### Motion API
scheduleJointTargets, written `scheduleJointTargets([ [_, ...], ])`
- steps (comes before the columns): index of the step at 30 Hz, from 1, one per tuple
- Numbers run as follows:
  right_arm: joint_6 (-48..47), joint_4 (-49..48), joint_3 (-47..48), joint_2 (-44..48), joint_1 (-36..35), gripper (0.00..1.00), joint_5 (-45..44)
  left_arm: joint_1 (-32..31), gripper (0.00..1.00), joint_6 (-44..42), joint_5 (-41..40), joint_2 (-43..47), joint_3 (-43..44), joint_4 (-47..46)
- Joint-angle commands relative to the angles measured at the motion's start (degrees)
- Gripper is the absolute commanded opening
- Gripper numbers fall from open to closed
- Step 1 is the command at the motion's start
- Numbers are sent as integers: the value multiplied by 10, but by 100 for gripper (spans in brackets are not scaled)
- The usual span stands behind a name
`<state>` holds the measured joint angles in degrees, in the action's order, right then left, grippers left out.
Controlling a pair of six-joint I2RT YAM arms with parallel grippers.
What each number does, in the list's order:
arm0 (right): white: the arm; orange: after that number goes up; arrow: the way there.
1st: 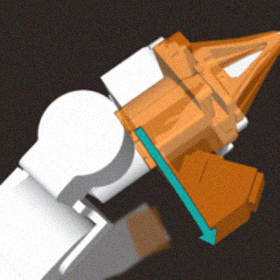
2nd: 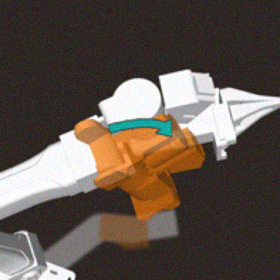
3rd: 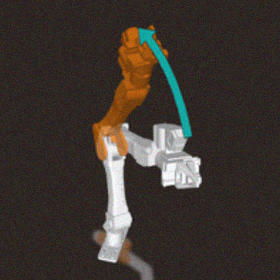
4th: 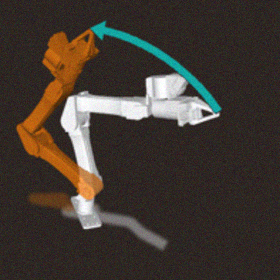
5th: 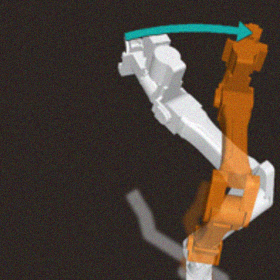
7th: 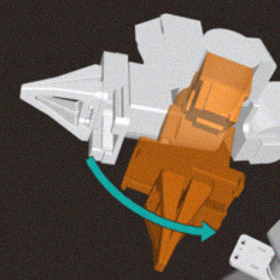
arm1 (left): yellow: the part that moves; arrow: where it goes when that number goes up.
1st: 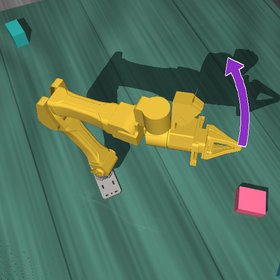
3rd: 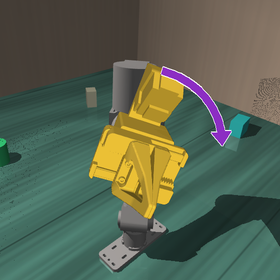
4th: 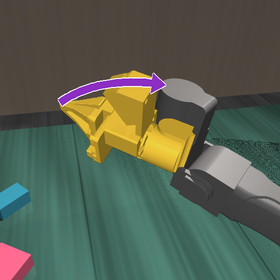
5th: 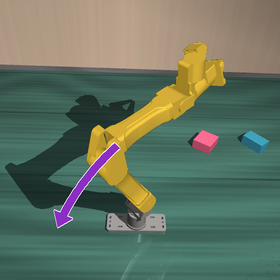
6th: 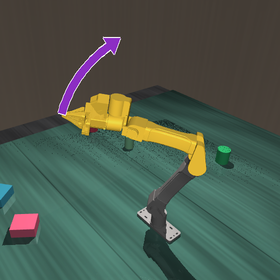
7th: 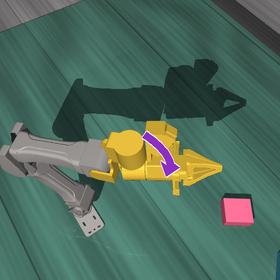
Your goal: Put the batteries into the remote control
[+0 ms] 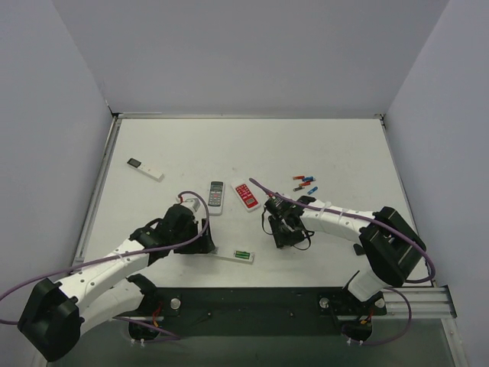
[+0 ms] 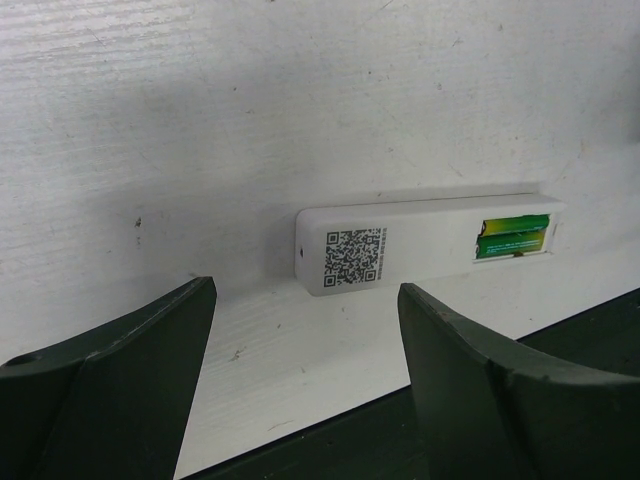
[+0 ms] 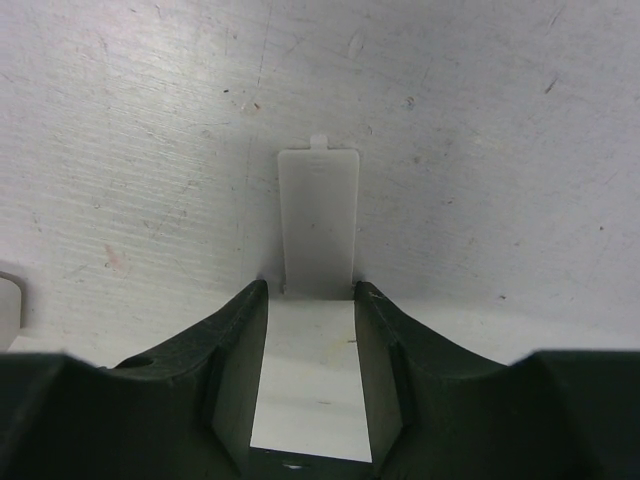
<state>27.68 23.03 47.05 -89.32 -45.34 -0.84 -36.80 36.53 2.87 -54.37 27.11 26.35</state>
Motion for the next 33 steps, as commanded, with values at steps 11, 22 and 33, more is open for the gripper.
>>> scheduleJointTargets([
  [11,-12,36,-10,12,-1,7,-6,-35,84,-7,-24,-47,31,-34],
  [22,-176,87,70,61,-126,0,-1,-47,83,-5,-38,-71,36,-46],
  [33,-377,94,119,38,-182,0,78,-51,70,0,-41,-86,24,-63],
])
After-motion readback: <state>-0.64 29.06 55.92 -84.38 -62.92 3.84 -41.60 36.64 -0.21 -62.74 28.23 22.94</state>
